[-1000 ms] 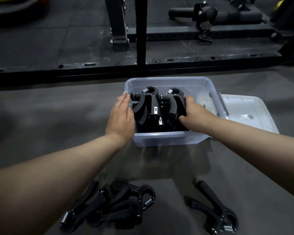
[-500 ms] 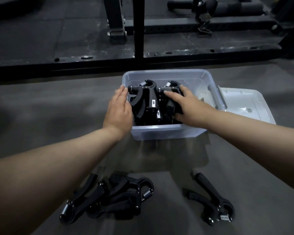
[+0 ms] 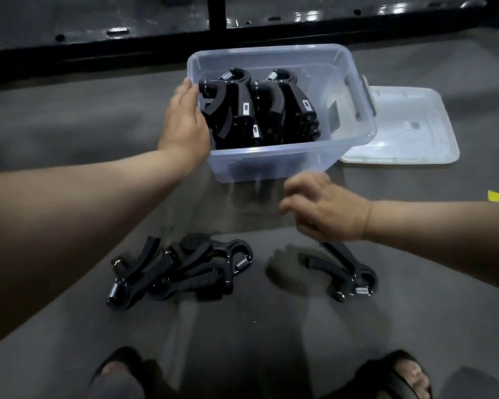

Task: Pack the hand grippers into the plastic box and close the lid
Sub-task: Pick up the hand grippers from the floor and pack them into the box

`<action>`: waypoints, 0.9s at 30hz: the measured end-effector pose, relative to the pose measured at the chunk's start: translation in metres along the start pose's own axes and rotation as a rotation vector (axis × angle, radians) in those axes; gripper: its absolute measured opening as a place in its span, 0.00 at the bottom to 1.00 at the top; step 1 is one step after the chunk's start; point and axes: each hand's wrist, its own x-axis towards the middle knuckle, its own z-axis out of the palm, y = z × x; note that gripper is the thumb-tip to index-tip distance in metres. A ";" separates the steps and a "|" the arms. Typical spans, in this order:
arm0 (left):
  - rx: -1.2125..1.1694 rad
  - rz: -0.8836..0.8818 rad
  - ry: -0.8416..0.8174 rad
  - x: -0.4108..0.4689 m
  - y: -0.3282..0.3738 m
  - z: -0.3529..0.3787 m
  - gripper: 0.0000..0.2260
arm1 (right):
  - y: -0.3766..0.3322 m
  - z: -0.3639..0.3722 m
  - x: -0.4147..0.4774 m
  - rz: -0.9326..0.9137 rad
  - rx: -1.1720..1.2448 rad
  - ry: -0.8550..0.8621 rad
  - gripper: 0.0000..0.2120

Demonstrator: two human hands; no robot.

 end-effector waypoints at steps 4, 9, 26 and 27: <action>0.045 -0.037 -0.049 -0.001 0.004 -0.004 0.22 | -0.023 0.033 -0.043 0.264 -0.123 -0.599 0.27; 0.072 -0.042 -0.147 0.000 0.010 -0.013 0.25 | -0.037 0.042 -0.052 0.467 -0.191 -0.826 0.36; 0.034 -0.020 -0.127 0.001 -0.003 0.000 0.27 | -0.046 0.068 0.023 0.404 -0.049 -0.708 0.43; 0.023 -0.022 -0.125 0.001 -0.004 0.000 0.27 | -0.044 0.068 0.026 0.389 -0.071 -0.711 0.44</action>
